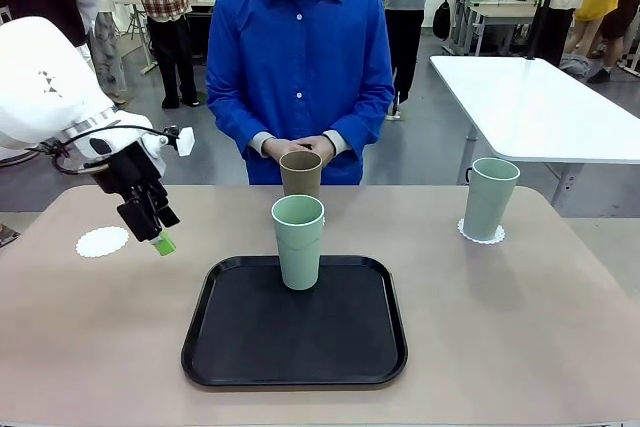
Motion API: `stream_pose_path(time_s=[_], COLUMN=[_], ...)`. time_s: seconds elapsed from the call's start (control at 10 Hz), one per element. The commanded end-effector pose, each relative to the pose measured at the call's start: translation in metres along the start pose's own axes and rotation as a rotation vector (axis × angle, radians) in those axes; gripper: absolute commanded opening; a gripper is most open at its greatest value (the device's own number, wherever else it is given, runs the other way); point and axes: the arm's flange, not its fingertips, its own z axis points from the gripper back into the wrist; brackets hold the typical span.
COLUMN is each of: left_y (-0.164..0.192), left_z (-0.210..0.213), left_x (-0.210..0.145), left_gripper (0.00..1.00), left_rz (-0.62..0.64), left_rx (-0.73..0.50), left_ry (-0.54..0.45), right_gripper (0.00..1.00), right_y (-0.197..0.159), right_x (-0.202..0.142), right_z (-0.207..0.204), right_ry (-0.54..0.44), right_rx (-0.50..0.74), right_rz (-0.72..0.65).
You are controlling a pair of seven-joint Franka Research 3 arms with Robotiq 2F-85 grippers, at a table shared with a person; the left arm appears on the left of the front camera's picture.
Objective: Place coasters on the table and set cups on them.
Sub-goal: Take one Reusable plastic cup from the Flat Tray and place it on a coaster set by the human.
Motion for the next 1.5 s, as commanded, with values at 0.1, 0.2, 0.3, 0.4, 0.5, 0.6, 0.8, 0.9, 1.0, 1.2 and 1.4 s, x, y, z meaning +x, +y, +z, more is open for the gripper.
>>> stream_pose_path(time_s=[0.1,0.2,0.3,0.4,0.5,0.6,0.8,0.9,1.0,1.2,1.4], left_y=[0.0,0.0,0.0,0.0,0.0,0.002,0.035,0.04,0.041,0.048,0.051], left_z=[0.0,0.0,0.0,0.0,0.0,-0.002,-0.03,-0.033,-0.036,-0.042,-0.044], left_x=[0.0,0.0,0.0,0.0,0.0,-0.001,0.009,0.013,0.011,0.004,-0.014], left_gripper=[1.0,1.0,1.0,1.0,1.0,1.0,1.0,1.0,1.0,1.0,1.0], left_rz=[0.0,0.0,0.0,0.0,0.0,0.005,-0.109,-0.173,-0.242,-0.321,-0.298], left_rx=[0.0,0.0,0.0,0.0,0.0,-0.007,-0.027,-0.042,-0.044,-0.07,-0.133], left_ry=[0.0,0.0,0.0,0.0,0.0,-0.002,-0.214,-0.298,-0.41,-0.604,-0.801], right_gripper=[1.0,1.0,1.0,1.0,1.0,1.0,1.0,1.0,1.0,1.0,1.0], right_y=[0.001,0.001,0.001,0.001,0.001,0.001,0.001,0.001,0.001,0.001,0.001], right_x=[0.001,0.001,0.001,0.001,0.001,0.001,0.001,0.001,0.001,0.001,0.001], right_z=[-0.001,-0.001,-0.001,-0.001,-0.001,-0.001,-0.001,-0.001,-0.001,-0.001,-0.001], right_ry=[0.0,0.0,0.0,0.0,0.0,0.0,0.0,0.0,0.0,0.0,0.0], right_rx=[-0.007,-0.007,-0.007,-0.007,-0.007,-0.007,-0.007,-0.007,-0.007,-0.007,-0.007], right_rz=[-0.008,-0.008,-0.008,-0.008,-0.008,-0.008,-0.008,-0.008,-0.008,-0.008,-0.008])
